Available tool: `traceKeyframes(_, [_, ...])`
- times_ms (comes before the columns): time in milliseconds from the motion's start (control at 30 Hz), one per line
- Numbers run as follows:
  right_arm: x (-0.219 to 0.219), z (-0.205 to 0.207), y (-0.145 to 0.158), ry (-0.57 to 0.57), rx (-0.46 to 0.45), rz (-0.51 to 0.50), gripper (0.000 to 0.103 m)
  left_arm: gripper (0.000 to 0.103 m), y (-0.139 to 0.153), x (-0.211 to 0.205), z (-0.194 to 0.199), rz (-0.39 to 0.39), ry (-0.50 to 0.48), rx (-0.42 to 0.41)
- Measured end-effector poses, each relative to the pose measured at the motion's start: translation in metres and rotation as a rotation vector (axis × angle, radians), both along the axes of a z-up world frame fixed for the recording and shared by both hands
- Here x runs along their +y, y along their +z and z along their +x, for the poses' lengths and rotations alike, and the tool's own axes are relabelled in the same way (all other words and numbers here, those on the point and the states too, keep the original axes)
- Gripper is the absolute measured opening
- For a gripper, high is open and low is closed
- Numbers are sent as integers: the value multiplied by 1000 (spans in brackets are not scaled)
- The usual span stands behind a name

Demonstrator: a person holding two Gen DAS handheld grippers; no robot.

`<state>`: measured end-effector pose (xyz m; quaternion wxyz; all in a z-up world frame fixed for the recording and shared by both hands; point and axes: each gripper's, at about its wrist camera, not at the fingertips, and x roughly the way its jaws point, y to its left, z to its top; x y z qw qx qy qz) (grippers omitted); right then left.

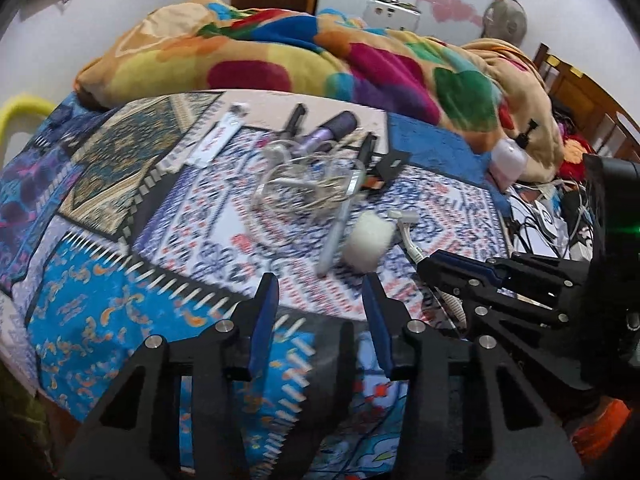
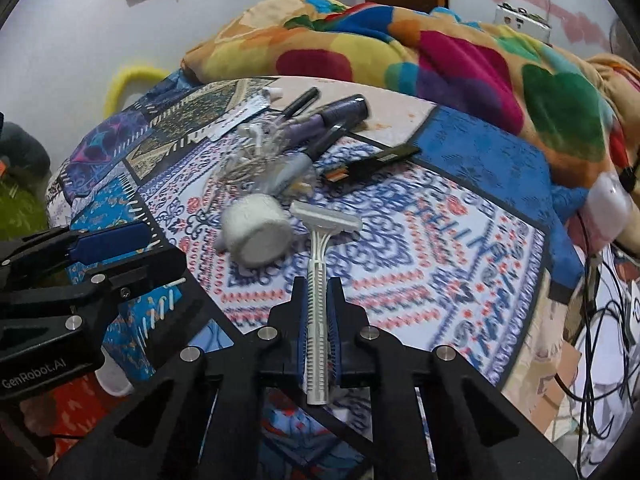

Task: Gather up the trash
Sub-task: 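Close the left tool on the white roll beside the razor, then carry the razor in the right tool while the left tool carries the roll to the white bucket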

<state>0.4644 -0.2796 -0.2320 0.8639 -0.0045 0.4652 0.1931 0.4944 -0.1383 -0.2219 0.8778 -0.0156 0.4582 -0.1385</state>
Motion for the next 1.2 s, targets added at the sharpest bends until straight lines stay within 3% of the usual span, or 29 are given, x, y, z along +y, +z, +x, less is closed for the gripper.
traceKeyframes(267, [-28, -1, 4, -57, -5, 11, 9, 40, -5, -27, 19, 7, -44, -13])
traceKeyframes(367, [-33, -1, 4, -60, 1, 27, 9, 27, -9, -35, 26, 12, -54, -11])
traceKeyframes(533, [-36, -3, 4, -68, -3, 40, 9, 26, -7, -41, 26, -11, -51, -18])
traceKeyframes(833, [-36, -16, 29, -62, -45, 55, 9, 26, 27, -33, -5, 7, -21, -64])
traceKeyframes(1200, [-1, -59, 99, 10, -159, 90, 9, 26, 94, 25, -73, 13, 111, -173])
